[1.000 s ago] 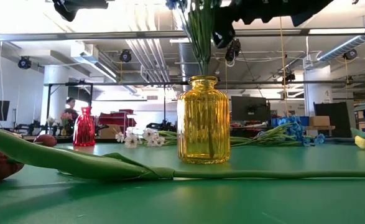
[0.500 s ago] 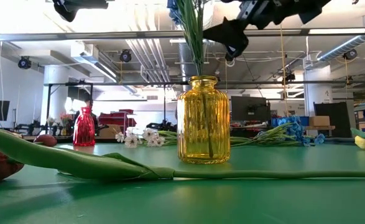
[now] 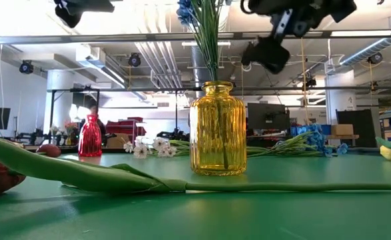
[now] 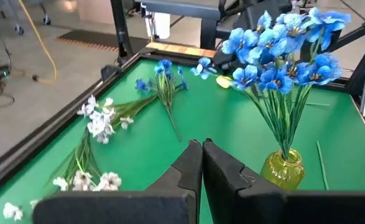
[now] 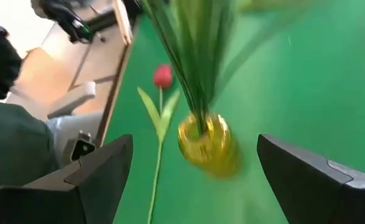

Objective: Sort flowers into vase by color
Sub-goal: Put the top red flower into the yellow vase

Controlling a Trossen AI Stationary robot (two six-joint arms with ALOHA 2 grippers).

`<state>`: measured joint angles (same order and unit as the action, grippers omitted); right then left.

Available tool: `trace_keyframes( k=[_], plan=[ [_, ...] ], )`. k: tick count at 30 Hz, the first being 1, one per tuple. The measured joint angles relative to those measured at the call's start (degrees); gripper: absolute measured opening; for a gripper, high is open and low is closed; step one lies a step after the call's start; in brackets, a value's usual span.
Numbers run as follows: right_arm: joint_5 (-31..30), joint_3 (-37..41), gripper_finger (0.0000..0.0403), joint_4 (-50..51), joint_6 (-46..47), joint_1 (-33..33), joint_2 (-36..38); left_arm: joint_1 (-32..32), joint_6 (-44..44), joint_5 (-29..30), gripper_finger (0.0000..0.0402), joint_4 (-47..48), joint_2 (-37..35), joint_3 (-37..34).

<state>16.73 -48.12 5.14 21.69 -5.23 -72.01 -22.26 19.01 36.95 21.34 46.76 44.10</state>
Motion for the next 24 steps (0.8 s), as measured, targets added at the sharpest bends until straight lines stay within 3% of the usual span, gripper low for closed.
trace_keyframes(
  k=[11, 19, 24],
  plan=[
    [-0.2, 0.0, 0.0329, 13.2, 4.4, 0.0, 0.0, 0.0, 20.3, -1.6, 0.0, 11.4, 0.0, 0.0],
    [-0.3, 0.0, 0.033, 13.3, 3.9, 0.0, 0.1, -1.1, 54.2, -19.2, 0.0, 33.9, 3.3, -0.2],
    [-0.3, 0.0, 0.0331, 11.8, 1.2, 0.0, 0.1, -3.0, 61.1, -27.3, 0.0, 37.5, 10.5, -0.8]
  ],
)
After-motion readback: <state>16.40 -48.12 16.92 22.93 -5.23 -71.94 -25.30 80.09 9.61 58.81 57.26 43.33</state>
